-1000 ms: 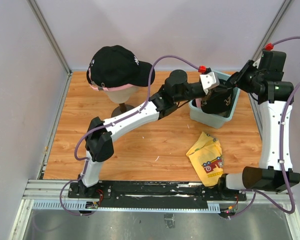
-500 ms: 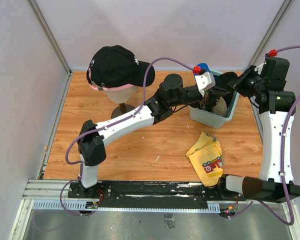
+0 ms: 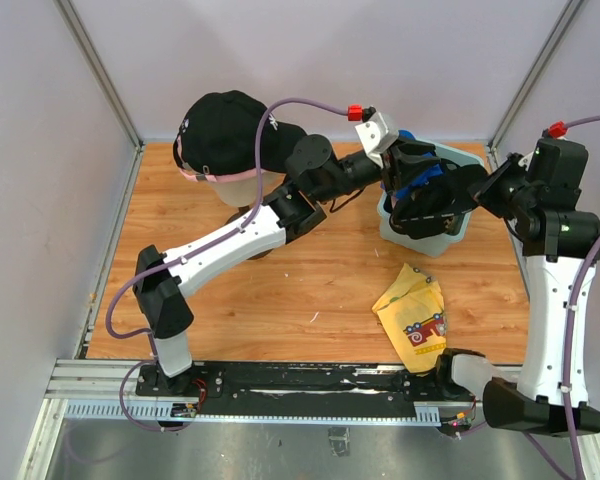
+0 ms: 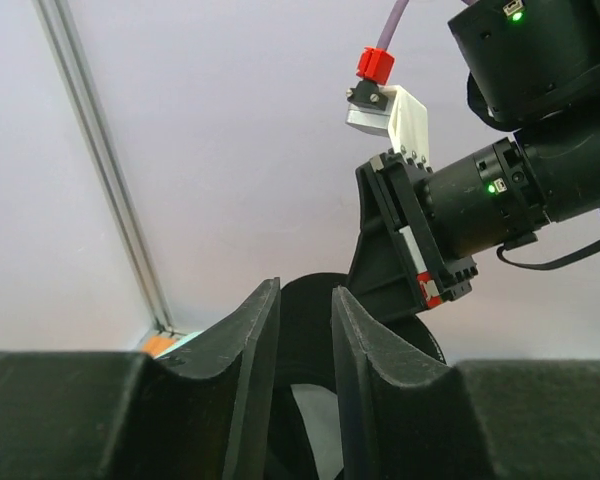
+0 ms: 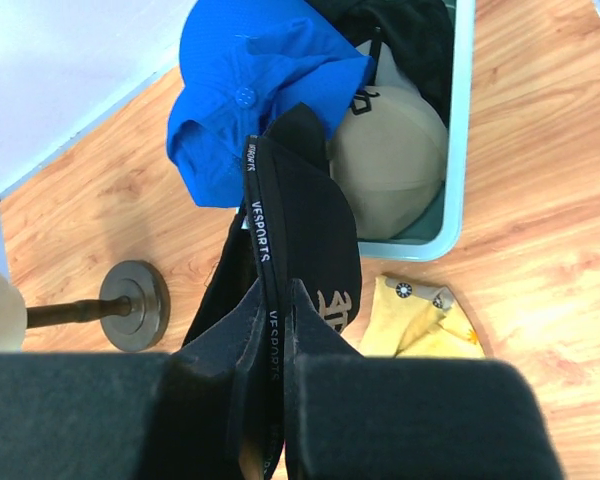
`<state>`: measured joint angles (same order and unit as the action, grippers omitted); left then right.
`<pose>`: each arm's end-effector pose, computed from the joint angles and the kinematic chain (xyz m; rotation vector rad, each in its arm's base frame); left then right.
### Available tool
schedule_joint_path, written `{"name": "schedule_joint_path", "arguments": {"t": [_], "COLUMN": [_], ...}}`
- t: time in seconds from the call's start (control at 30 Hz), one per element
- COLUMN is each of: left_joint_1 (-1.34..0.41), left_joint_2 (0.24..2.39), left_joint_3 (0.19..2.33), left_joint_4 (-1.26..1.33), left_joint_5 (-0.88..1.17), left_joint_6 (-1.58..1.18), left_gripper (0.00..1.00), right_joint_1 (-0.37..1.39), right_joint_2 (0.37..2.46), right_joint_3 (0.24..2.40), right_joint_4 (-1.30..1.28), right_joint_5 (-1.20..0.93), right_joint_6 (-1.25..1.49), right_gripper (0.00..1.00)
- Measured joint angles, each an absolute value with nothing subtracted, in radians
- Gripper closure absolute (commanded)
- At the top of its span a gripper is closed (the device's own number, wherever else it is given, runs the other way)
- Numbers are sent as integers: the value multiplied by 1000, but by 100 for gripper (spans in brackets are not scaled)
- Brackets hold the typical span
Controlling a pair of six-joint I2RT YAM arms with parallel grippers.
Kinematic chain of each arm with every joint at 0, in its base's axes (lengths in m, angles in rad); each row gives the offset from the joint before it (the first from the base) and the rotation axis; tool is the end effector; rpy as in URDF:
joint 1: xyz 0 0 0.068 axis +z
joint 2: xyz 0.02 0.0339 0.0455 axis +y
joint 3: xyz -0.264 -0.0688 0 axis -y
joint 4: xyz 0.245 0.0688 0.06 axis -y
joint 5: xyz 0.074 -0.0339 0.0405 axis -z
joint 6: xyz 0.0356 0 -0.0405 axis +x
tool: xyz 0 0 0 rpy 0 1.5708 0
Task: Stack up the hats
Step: Pick up the hat from the bin.
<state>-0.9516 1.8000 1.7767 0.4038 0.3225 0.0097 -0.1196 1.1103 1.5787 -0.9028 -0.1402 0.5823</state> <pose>0.2383 -0.3538 0.4649 0.8366 0.9607 -1.0097 0.1925 -0.0181 0.4682 0.6111 1.9333 0.4349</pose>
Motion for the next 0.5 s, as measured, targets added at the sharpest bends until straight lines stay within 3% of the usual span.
{"name": "schedule_joint_path", "arguments": {"t": [0.5], "left_joint_1": [-953], "left_joint_2": [1789], "left_joint_3": [1739], "left_joint_4": [374], "left_joint_5": [260], "left_joint_6": [-37], "left_gripper": [63], "right_joint_1": [-156], "right_joint_2": [1030], "right_joint_3": [1583], "right_joint_4": [-975], "right_joint_5": [-17], "right_joint_6": [534], "right_gripper": [100]}}
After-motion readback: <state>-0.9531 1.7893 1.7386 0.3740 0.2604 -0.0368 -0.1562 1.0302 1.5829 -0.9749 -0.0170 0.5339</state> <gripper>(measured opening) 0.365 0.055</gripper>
